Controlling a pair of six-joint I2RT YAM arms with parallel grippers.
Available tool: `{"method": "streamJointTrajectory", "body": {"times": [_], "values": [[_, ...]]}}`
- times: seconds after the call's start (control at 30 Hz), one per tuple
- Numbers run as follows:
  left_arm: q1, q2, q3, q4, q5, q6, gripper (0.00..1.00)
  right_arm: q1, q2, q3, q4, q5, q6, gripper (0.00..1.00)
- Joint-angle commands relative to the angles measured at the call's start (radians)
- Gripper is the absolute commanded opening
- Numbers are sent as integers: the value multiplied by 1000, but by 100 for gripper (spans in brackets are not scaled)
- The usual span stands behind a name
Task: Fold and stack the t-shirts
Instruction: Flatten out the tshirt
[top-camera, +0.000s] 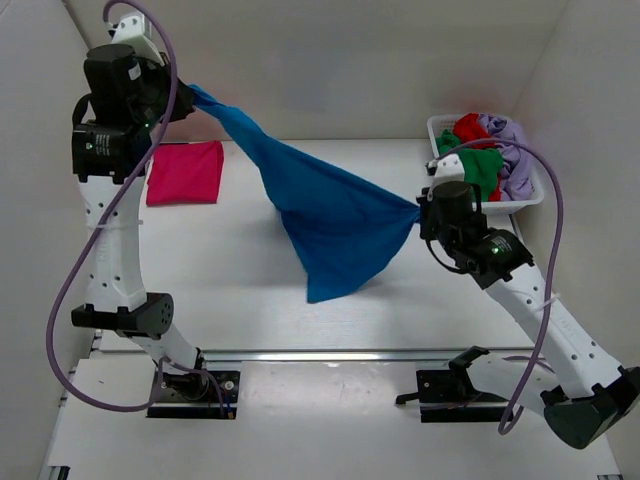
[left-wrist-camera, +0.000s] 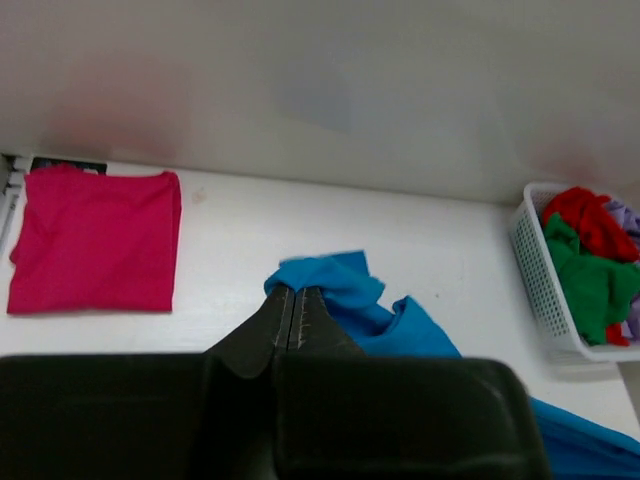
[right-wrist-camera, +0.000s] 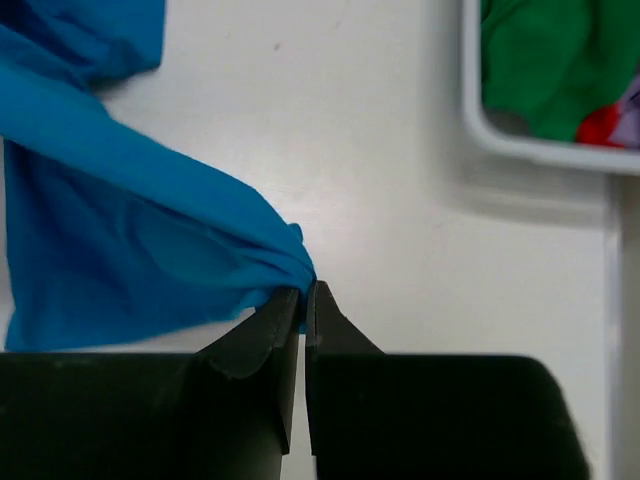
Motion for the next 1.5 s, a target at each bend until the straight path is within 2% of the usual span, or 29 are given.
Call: {"method": "streamJointTrajectory", "body": {"times": [0.0, 0.13, 0.3, 0.43, 0.53, 0.67, 0.73, 0.8, 1.03, 1.2, 1.33, 1.47], "values": [[9, -30, 92, -37, -71, -14, 0, -31, 39, 98, -15, 130, -204, 0], [16, -105, 112, -10, -111, -4, 0, -59, -17, 178, 139, 190, -269, 0], [-46, -201, 132, -3, -206, 12, 0, -56, -60, 303, 268, 231, -362, 0], [-165, -267, 178, 0, -353, 42, 0, -53, -65, 441, 263, 178, -404, 0], [-215, -315, 166, -4, -390, 51, 0, -68, -57, 512, 211, 119, -404, 0], [-228, -383, 140, 0, -424, 48, 0, -154, -97, 494, 187, -5, -372, 0], [-270, -413, 143, -5, -496, 68, 0, -223, -119, 482, 174, -63, -369, 0], [-327, -435, 146, -13, -530, 86, 0, -222, -139, 469, 166, -74, -373, 0], [-300, -472, 108, -25, -424, 63, 0, -271, -182, 471, 86, -261, -297, 0], [-288, -388, 63, -74, -358, 49, 0, -272, -104, 440, 48, -349, -249, 0], [-139, -243, -94, -63, -181, 20, 0, -251, -27, 289, 133, -352, -229, 0], [-139, -98, -253, 102, -150, 16, 0, -249, 154, 146, 316, -407, -229, 1]]}}
